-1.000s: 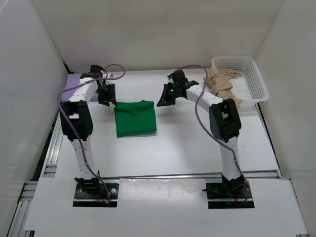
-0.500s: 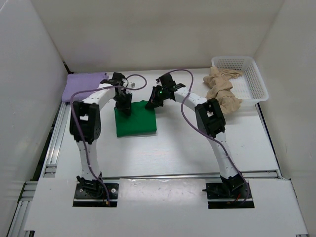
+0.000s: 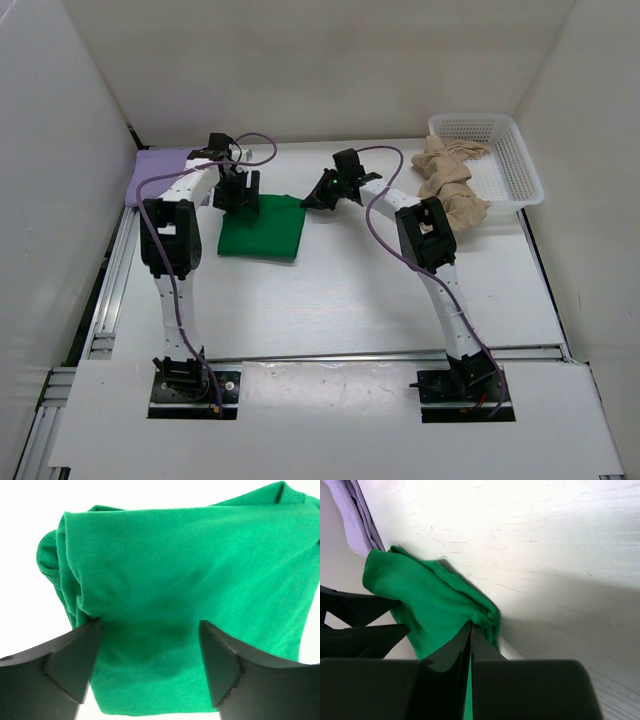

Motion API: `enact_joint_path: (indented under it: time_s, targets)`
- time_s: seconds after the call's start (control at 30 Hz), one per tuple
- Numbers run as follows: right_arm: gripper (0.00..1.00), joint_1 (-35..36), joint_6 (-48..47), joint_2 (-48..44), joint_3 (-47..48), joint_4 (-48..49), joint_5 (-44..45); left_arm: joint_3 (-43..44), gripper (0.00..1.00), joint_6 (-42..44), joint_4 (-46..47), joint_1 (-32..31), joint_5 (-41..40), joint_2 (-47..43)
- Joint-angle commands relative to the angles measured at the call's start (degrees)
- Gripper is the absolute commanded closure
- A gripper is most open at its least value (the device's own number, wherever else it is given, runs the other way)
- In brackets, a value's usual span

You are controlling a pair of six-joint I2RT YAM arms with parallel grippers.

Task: Fold and stack the t-shirts
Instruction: Fold the long partially folded tshirt into a neat square

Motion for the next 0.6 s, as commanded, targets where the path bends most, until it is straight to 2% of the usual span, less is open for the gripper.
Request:
enact_joint_path:
  time_s: [0.0, 0.03, 0.13, 0.17, 0.27, 0.33, 0.43, 0.57]
  targets:
    - [0.94, -0.27, -0.99, -1.04, 1.92, 1.27, 0.77, 1.11, 0.11, 0.10, 0.96, 0.93, 3.27, -4.67]
    - [0.91, -0.27, -1.61, -2.52, 1.92, 0.32, 0.77, 1.11, 0.00, 0.10, 0.96, 2.06, 3.27, -6.42]
    - [0.76, -0.80, -4.77, -7.45, -2.01, -1.19, 0.77, 0.33, 0.00, 0.10, 2.27, 4.52, 1.43, -10.29]
    - [0.63, -0.80, -5.73, -8.94, -3.34, -2.75, 0.77, 0.32, 0.00, 0.10, 2.28, 5.05, 0.82, -11.00]
    - [0.51, -0.80, -9.34, -14.04, -8.35, -6.87, 1.55, -2.66, 0.00, 0.10, 2.81, 6.46, -3.13, -12.15]
    - [0.49, 0.60, -11.71, -16.16, -10.54, -9.61, 1.56, -4.06, 0.00, 0.10, 2.81, 7.07, -1.31, -10.32]
    - [0.41, 1.84, -12.34, -17.57, -14.32, -11.03, 0.33, -6.44, 0.00, 0.10, 2.10, 7.08, 2.57, -8.56]
    - [0.40, 3.50, -10.50, -17.05, -16.79, -11.03, -1.69, -8.99, 0.00, 0.10, 2.10, 5.41, 2.84, -5.05]
